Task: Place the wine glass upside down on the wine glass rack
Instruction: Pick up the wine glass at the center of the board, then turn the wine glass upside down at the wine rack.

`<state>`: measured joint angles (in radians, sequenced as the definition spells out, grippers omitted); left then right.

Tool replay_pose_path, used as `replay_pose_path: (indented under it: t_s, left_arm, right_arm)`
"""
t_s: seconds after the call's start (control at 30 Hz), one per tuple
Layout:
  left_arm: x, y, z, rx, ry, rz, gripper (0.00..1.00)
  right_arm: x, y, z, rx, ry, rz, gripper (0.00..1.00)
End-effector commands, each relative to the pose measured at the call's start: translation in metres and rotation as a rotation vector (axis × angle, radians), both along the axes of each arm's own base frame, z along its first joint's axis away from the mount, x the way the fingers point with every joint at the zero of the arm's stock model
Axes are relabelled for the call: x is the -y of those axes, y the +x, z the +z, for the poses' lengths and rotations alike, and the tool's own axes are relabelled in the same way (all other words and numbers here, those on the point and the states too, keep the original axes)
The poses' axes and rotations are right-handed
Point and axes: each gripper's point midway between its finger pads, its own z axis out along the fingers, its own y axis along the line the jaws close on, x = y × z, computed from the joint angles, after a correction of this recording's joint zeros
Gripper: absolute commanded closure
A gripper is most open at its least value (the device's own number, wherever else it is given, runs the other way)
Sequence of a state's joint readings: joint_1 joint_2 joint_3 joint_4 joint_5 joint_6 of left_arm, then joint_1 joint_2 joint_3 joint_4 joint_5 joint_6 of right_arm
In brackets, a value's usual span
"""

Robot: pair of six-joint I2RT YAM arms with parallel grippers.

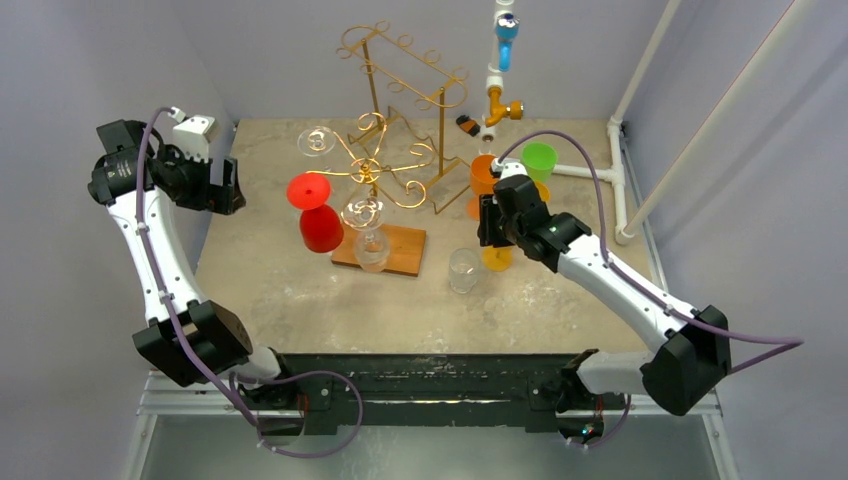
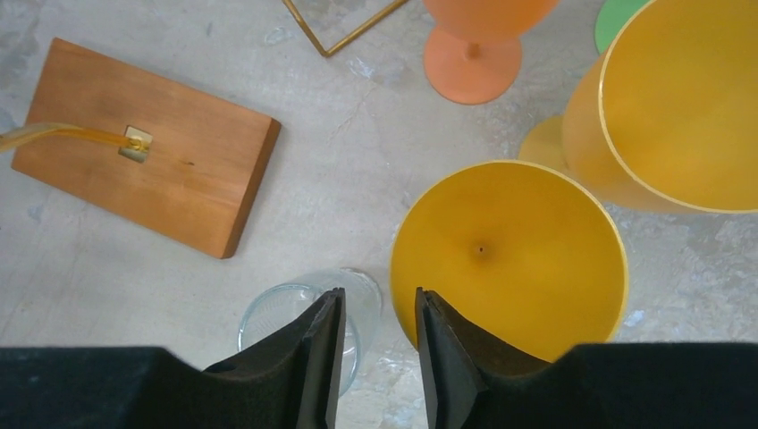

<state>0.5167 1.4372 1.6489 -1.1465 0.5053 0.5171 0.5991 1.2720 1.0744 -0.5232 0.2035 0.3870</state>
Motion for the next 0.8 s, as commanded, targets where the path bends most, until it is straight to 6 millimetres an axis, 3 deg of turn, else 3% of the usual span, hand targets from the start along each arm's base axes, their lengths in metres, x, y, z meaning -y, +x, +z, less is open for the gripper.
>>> replay_pose_path:
  t_s: [0.0, 0.13, 0.23, 0.33, 0.47, 0.63, 0.77]
  left_arm:
    - [0.001, 0.002, 0.026, 0.078, 0.021, -0.002, 0.0]
    - [0.008, 0.007, 0.048, 0.13, -0.009, -0.017, 0.0]
    - [0.015, 0.01, 0.073, 0.185, -0.029, -0.033, 0.0]
    - [0.029, 0.009, 0.1, 0.242, -0.066, -0.074, 0.0]
    - [0.053, 0.004, 0.129, 0.304, -0.148, -0.148, 0.0]
    - [0.085, -0.009, 0.164, 0.39, -0.245, -0.254, 0.0]
    - [0.118, -0.024, 0.205, 0.489, -0.293, -0.358, 0.0]
  right_arm:
    - [0.003, 0.015, 0.015, 0.051, -0.035, -0.011, 0.62]
    - [0.008, 0.015, 0.021, 0.066, -0.057, -0.023, 0.8]
    - [0.018, 0.011, 0.046, 0.117, -0.049, -0.043, 0.93]
    - [0.027, 0.001, 0.088, 0.192, -0.006, -0.059, 1.0]
    - [0.028, -0.025, 0.145, 0.264, 0.117, -0.015, 1.0]
    - [0.025, -0.064, 0.236, 0.392, 0.302, 0.097, 1.0]
    - [0.016, -0.088, 0.317, 0.536, 0.463, 0.197, 1.0]
